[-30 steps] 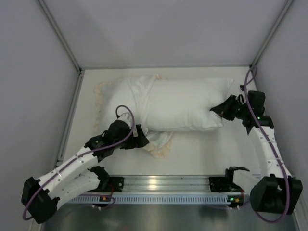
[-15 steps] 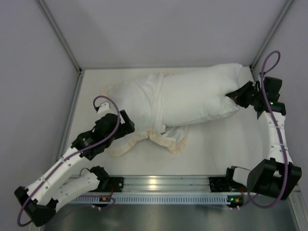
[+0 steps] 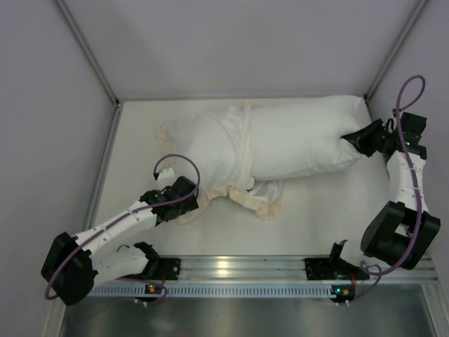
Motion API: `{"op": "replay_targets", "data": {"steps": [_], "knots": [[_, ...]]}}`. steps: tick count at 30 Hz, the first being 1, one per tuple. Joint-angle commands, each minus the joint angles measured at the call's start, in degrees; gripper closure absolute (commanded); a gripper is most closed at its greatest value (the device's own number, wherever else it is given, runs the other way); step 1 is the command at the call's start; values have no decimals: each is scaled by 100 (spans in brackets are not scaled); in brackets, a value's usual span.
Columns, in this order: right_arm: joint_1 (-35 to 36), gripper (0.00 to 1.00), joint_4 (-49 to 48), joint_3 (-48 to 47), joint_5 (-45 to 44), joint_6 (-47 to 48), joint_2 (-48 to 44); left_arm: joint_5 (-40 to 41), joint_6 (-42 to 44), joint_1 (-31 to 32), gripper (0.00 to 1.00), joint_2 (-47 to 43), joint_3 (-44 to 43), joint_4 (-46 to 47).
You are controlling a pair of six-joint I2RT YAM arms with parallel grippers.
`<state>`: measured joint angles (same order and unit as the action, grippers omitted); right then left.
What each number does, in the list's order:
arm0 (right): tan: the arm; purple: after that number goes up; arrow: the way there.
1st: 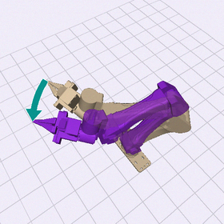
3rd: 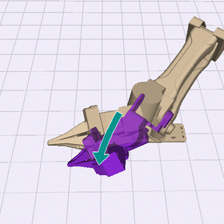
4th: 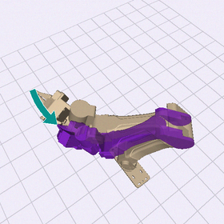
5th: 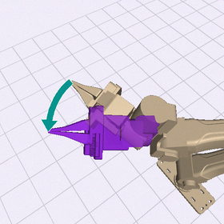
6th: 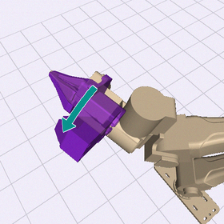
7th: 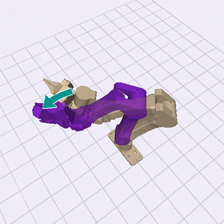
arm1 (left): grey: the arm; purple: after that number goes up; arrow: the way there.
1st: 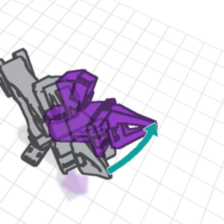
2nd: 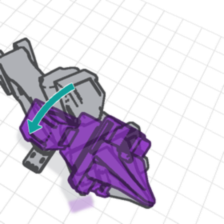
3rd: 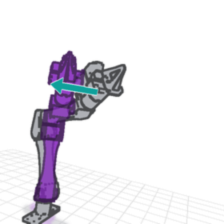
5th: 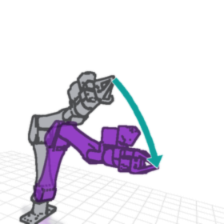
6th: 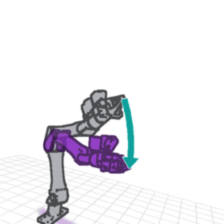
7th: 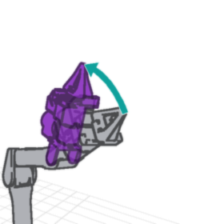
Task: Remove the pillowcase from the pillow
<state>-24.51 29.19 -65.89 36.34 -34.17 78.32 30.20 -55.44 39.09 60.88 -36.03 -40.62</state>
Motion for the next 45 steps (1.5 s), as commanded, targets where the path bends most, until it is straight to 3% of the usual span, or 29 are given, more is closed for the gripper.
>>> {"op": "replay_targets", "data": {"steps": [1,7,10,11,13,15,18,24,26,27,28,29,32,34,37,43,45], "knots": [[-194,100,-1029,-109,347,-230,-63,100,-64,-24,1,-129,402,739],[-229,100,-1196,15,488,-265,-203,-40,297,-33,5,-226,842,1959],[-300,100,-1231,-20,550,-283,-230,-14,490,-68,26,-7,940,2347],[-308,100,-1223,-47,602,-300,-221,-40,525,-94,42,63,966,2418],[-344,100,-1319,-64,716,-379,-247,-110,543,-130,50,309,1001,2550],[-352,100,-1381,-56,769,-423,-265,-285,604,-147,40,477,1080,2796],[-361,100,-1425,-65,822,-459,-256,-557,596,-174,1,495,1115,2902],[-388,100,-1618,85,901,-590,-309,-392,253,-226,1,538,1213,2832],[-388,100,-1671,111,919,-625,-300,-453,262,-305,17,687,1186,2893],[-388,100,-1680,120,919,-634,-292,-488,253,-323,31,723,1169,2945],[-388,100,-1688,120,919,-643,-283,-532,227,-358,77,758,1169,2972],[-388,100,-1749,129,928,-652,-265,-558,201,-384,100,767,1142,2981],[-379,100,-1960,208,893,-818,-239,-769,218,-411,100,401,950,2797],[-370,100,-2206,156,910,-977,-169,-656,25,-420,100,-39,730,2159],[-370,100,-2488,-46,867,-1161,-72,-262,147,-420,100,-1311,-7,1343],[-484,100,-2857,-407,453,-1662,-107,1865,1428,-420,100,-1773,-3122,-635],[-581,100,-3138,-503,471,-1951,-54,2505,1667,-411,100,-1781,-3733,-973]]}}
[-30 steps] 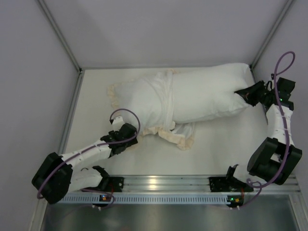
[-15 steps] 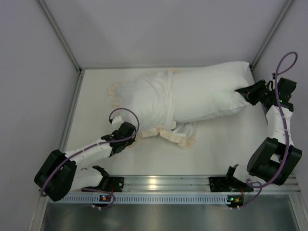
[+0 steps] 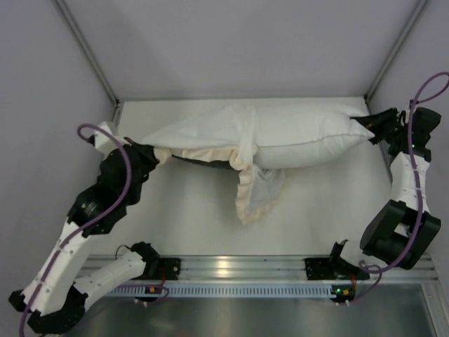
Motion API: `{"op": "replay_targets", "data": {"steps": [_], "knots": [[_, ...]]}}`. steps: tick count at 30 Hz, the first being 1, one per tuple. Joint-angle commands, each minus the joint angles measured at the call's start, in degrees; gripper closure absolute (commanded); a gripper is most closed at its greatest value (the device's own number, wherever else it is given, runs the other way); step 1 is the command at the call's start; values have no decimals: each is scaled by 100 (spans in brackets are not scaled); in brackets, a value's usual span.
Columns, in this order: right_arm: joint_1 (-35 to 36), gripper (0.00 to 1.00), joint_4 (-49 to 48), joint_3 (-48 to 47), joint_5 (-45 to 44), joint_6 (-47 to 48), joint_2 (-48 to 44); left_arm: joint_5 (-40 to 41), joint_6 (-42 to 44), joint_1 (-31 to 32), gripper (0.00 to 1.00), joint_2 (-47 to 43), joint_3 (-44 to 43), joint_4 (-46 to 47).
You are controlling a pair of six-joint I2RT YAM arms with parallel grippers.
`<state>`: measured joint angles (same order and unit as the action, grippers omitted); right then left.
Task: Remove the pillowcase from the pillow
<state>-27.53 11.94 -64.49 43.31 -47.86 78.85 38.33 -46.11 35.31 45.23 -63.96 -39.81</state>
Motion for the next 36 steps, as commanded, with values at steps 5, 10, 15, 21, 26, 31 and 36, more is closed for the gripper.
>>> {"op": "replay_targets", "data": {"steps": [5,10,15,21,26,31,36], "knots": [[-507,100,-1818,-784,-95,-944,165,2644,1446,-42,100,-541,-2303,-1608],[-692,100,-2161,-872,-16,-1217,516,3242,1877,-24,100,-656,-2945,-1933],[-868,100,-2152,-1066,-121,-1191,693,3830,2508,72,100,-630,-3481,-2074],[-974,100,-2416,-1083,-60,-1367,851,4596,3002,494,100,-735,-4045,-2083],[-974,100,-2469,-1074,-86,-1376,851,4912,2906,872,100,-849,-3826,-2101],[-974,100,-2451,-1118,-86,-1367,843,4948,2862,943,100,-797,-3790,-2092],[-974,100,-2329,-1241,-191,-1262,878,5123,2993,1030,100,-788,-3886,-2083]]}}
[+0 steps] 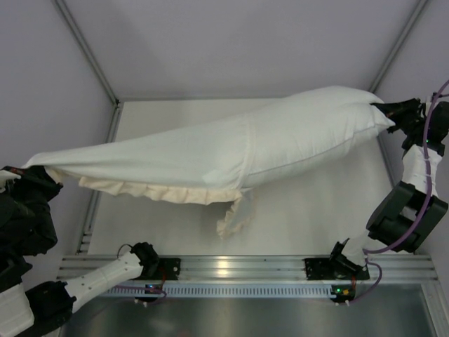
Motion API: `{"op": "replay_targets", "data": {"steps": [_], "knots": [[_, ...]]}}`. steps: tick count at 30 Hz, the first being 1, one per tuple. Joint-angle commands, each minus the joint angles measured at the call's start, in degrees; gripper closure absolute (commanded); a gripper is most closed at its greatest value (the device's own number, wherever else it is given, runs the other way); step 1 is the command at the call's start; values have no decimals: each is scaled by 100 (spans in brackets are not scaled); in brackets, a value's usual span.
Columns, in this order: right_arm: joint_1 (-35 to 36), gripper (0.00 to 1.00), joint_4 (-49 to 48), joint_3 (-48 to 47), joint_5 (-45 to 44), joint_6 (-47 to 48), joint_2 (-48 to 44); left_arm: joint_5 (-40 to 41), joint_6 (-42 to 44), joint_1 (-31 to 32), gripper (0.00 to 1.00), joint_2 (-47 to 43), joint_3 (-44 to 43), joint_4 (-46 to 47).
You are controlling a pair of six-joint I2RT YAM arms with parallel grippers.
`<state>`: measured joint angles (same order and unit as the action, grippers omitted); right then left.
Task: Remove the pillowcase from the pillow
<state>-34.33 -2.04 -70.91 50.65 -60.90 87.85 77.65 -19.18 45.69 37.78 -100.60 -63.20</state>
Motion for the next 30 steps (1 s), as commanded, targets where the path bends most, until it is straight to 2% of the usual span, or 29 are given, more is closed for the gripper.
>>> {"op": "replay_targets", "data": {"steps": [1,6,12,17,23,30], "knots": [[-303,100,-903,-651,-926,44,30,1296,353,1,100,-51,-311,255],[-285,100,-973,-827,-1005,-44,118,1586,950,72,100,-165,-786,413],[-285,100,-903,-1144,-1014,-18,285,1947,2417,212,100,-508,-567,1836],[-285,100,-894,-1153,-1093,35,311,2061,2717,414,100,-658,-566,2206],[-285,100,-903,-1100,-1163,87,320,2211,2674,642,100,-754,-513,2259],[-294,100,-868,-1153,-1233,105,338,2220,2990,678,100,-842,-1085,2295]]}}
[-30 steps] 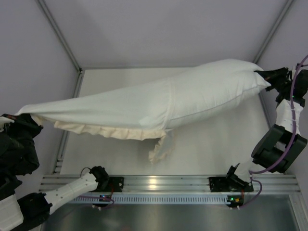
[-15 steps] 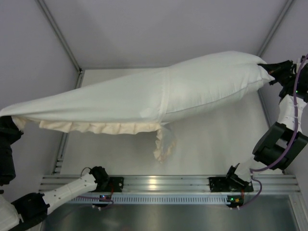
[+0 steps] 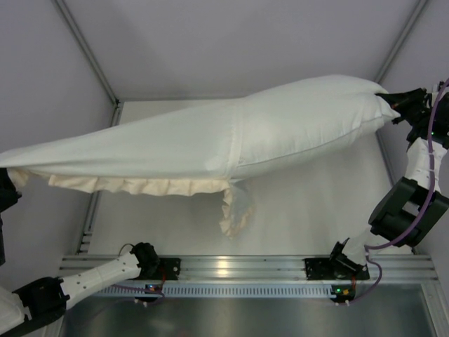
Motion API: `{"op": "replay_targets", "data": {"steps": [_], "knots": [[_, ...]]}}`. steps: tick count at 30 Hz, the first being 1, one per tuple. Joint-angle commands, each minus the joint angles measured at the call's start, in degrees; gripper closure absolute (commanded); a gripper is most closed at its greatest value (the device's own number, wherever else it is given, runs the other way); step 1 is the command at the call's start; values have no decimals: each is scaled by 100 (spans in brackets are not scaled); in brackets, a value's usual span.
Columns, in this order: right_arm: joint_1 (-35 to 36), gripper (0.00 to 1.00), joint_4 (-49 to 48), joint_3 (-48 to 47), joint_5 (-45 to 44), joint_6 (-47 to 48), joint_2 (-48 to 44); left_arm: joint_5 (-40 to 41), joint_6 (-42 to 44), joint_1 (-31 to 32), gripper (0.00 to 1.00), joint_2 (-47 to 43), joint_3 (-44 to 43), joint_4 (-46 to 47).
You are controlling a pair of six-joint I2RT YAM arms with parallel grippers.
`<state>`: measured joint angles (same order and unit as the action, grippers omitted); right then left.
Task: Remove the pillowcase from the pillow
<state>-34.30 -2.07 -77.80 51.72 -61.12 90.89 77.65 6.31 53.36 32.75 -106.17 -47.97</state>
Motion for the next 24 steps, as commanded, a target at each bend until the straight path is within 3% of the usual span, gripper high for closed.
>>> {"op": "replay_targets", "data": {"steps": [1,10,16,24], "knots": [[-305,100,-857,-455,-1349,110,34,2228,476,-89,100,-375,-528,771],[-322,100,-1041,-368,-1428,-58,104,2228,924,-63,100,-928,-326,1289],[-322,100,-989,-429,-1367,13,139,2228,785,33,100,-981,-10,1412],[212,100,-709,-254,-1392,485,-185,1833,-41,122,100,-604,1589,1395]]}}
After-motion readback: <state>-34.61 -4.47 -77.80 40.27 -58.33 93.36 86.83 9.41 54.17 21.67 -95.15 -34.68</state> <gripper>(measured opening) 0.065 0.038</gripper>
